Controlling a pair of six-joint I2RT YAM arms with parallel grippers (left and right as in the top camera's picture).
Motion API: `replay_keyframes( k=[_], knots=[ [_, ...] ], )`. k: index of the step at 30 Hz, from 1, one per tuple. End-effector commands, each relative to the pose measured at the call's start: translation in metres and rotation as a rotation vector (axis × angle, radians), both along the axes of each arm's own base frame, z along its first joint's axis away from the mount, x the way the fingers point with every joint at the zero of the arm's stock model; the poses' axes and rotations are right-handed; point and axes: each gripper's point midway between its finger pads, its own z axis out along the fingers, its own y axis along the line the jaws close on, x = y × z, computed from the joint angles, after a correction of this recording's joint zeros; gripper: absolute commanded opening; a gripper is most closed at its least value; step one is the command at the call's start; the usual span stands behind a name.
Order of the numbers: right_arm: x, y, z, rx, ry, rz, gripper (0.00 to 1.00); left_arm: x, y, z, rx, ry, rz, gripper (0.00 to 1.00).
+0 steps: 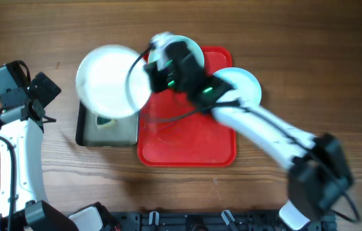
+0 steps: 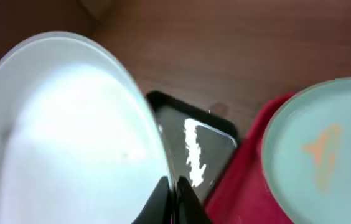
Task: Clean dirty plates on tray and stack at the side
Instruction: 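Carry the white plate right, past the red tray, with the right gripper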
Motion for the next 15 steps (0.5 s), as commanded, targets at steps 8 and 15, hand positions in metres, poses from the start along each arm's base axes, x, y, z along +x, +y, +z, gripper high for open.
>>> replay_keyframes(
  k=[8,15],
  knots=[
    [0.017,-0.207,0.063,-0.071,0.045,-0.262,0.04,0.001,0.003,0.008,0.006,-0.023,0.015,1.00],
    [0.043,-0.318,0.060,-0.287,-0.026,-0.579,0.04,0.001,0.003,0.008,0.006,-0.022,0.015,1.00]
  ],
)
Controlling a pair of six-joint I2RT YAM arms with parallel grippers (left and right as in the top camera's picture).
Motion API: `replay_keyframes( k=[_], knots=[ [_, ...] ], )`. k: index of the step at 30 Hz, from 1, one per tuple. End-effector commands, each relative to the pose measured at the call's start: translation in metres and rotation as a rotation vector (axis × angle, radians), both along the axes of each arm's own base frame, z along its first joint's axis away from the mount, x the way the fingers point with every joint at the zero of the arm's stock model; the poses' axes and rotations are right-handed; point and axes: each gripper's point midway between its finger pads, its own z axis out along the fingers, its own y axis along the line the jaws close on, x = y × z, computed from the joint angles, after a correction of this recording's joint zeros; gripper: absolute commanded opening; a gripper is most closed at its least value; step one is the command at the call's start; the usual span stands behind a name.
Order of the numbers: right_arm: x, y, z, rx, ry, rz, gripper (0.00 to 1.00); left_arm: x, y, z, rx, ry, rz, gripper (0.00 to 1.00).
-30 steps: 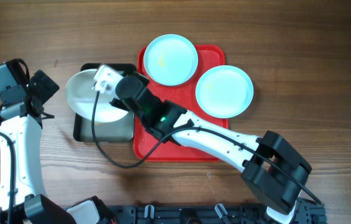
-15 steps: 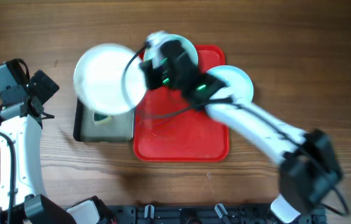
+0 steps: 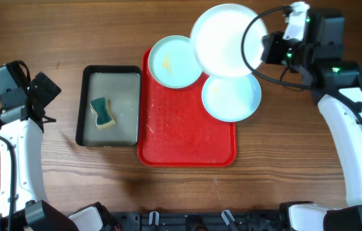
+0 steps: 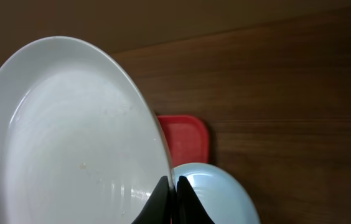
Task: Clean dirty plates on tray and stack at the side
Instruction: 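Carry the white plate right, past the red tray, with the right gripper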
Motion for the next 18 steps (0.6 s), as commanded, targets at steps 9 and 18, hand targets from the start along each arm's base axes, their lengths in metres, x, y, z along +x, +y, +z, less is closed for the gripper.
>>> replay_keyframes(
  k=[9,18],
  knots=[
    [0.021,-0.092,-0.047,-0.444,0.083,-0.237,0.04,0.001,0.003,0.008,0.006,-0.022,0.015,1.00],
    [0.031,-0.182,-0.107,-0.149,0.214,-0.492,0.04,0.001,0.003,0.008,0.006,-0.022,0.015,1.00]
  ],
)
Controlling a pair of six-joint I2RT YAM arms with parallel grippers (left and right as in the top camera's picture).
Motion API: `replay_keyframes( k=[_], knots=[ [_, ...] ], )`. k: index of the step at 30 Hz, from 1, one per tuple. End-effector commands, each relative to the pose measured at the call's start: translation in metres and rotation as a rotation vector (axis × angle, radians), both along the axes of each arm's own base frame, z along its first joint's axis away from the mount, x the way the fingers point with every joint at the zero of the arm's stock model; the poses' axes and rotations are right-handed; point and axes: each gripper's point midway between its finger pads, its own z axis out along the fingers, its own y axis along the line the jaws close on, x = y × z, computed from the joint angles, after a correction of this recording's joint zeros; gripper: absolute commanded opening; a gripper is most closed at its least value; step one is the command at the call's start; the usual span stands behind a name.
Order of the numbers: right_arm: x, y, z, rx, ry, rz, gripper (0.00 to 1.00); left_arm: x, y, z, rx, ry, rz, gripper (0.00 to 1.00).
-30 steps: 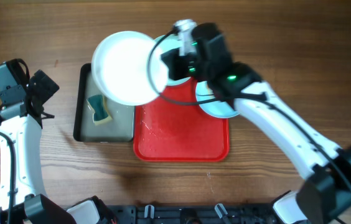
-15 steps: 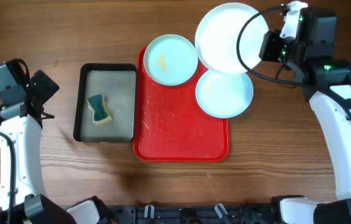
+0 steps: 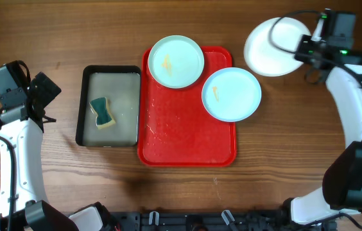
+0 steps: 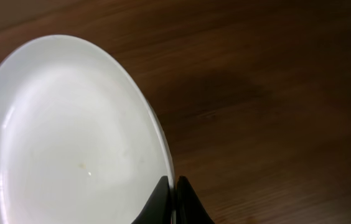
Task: Clean dirty plates on tray and stack at the side
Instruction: 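Carry the white plate right, past the red tray, with the right gripper, then lower the white plate onto the table right of the tray and release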
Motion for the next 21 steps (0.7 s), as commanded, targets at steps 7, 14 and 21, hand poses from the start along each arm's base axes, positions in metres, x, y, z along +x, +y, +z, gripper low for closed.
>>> replay_keyframes(
  k=[7,14,21],
  knots=[
    [-0.011,-0.048,-0.091,0.114,0.178,-0.044,0.04,0.001,0.003,0.008,0.006,-0.023,0.015,1.00],
    [-0.015,-0.019,-0.151,0.161,0.309,0.122,0.04,0.001,0.003,0.008,0.006,-0.023,0.015,1.00],
    [-0.021,0.007,-0.156,0.124,0.368,0.234,0.09,0.001,0.003,0.008,0.006,-0.023,0.015,1.00]
  ],
)
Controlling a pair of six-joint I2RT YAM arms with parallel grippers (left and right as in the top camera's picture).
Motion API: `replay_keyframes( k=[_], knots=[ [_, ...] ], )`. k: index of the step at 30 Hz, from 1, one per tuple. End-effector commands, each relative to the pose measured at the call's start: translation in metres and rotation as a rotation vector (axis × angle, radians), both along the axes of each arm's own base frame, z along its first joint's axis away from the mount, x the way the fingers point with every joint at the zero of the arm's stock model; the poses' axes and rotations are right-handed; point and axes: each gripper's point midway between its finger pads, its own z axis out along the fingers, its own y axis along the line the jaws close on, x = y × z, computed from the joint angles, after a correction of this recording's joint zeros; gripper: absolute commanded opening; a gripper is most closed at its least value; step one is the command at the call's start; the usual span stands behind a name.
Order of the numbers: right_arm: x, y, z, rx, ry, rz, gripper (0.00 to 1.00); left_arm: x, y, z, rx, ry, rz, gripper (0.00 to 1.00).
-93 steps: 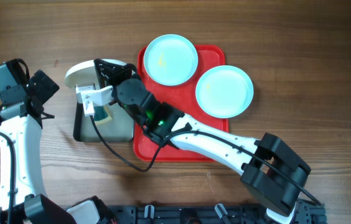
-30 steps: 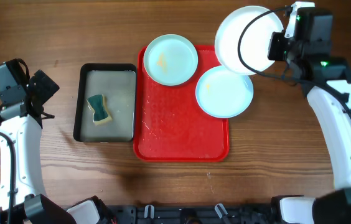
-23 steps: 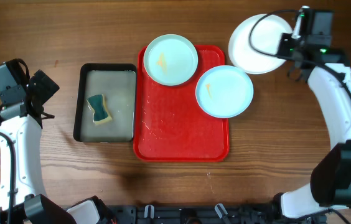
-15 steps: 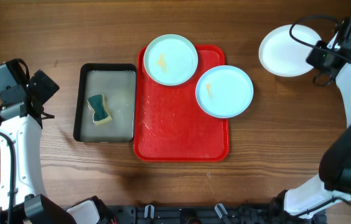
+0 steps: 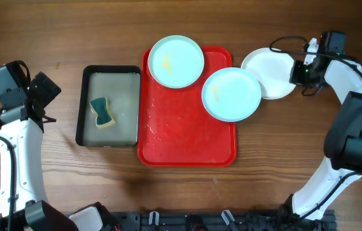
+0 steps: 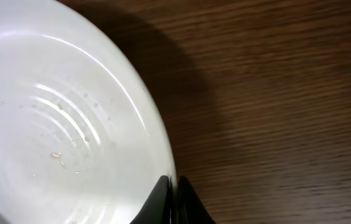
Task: Clean dirty plates on tray and stack at the side
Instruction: 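Lower the white plate onto the table right of the tray and release, then grasp the rim of the lower light-blue plate with the right gripper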
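A white plate lies low over the table just right of the red tray, its left edge tucked under a pale blue plate. My right gripper is shut on the white plate's right rim; the right wrist view shows the plate pinched between the black fingertips, wet specks on it. A second pale blue plate with an orange smear sits at the tray's far left corner. My left gripper hangs at the left, away from everything; its jaw state is unclear.
A dark basin of water stands left of the tray with a teal and yellow sponge in it. Bare wooden table lies around the right arm.
The white plate, held tilted over the table's far right, now sits lower and nearly flat beside the tray, overlapped by the pale blue plate. My right gripper still grips its rim.
My right gripper first held the white plate over the basin at the left. Then it held the plate above the tray's far right corner. After that the plate was out over the table at the right, and now it lies down beside the tray.
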Motion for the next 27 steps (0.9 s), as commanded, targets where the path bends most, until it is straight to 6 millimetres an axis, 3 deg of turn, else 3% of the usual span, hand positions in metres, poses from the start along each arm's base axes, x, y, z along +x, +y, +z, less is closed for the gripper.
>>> replay_keyframes(
  k=[1,6,8,10,12,15,17,24,27],
  knots=[
    [-0.004,0.008,-0.009,-0.002,0.031,0.049,0.11,0.001,0.003,0.008,0.007,-0.022,0.014,1.00],
    [-0.001,0.020,-0.008,0.028,0.019,0.080,0.10,0.001,0.003,0.008,0.007,-0.021,0.014,1.00],
    [0.001,0.023,-0.006,0.013,0.011,0.114,0.30,0.001,0.003,0.008,0.007,-0.022,0.014,1.00],
    [0.010,0.025,0.013,0.021,-0.035,0.119,0.34,0.001,0.003,0.008,0.007,-0.022,0.014,1.00],
    [0.021,0.041,0.056,0.106,-0.120,0.161,0.34,0.001,0.003,0.008,0.007,-0.022,0.014,1.00],
    [0.013,0.070,0.103,0.202,-0.168,0.223,0.33,0.001,0.003,0.008,0.007,-0.022,0.014,1.00],
    [-0.004,0.089,0.098,0.207,-0.092,0.257,0.35,0.001,0.003,0.008,0.007,-0.022,0.014,1.00],
    [-0.029,0.114,0.063,0.006,0.045,0.335,0.35,0.001,0.003,0.008,0.007,-0.021,0.014,1.00],
    [-0.046,0.126,0.046,0.011,0.098,0.363,0.32,0.001,0.003,0.008,0.007,-0.021,0.014,1.00]
  ],
)
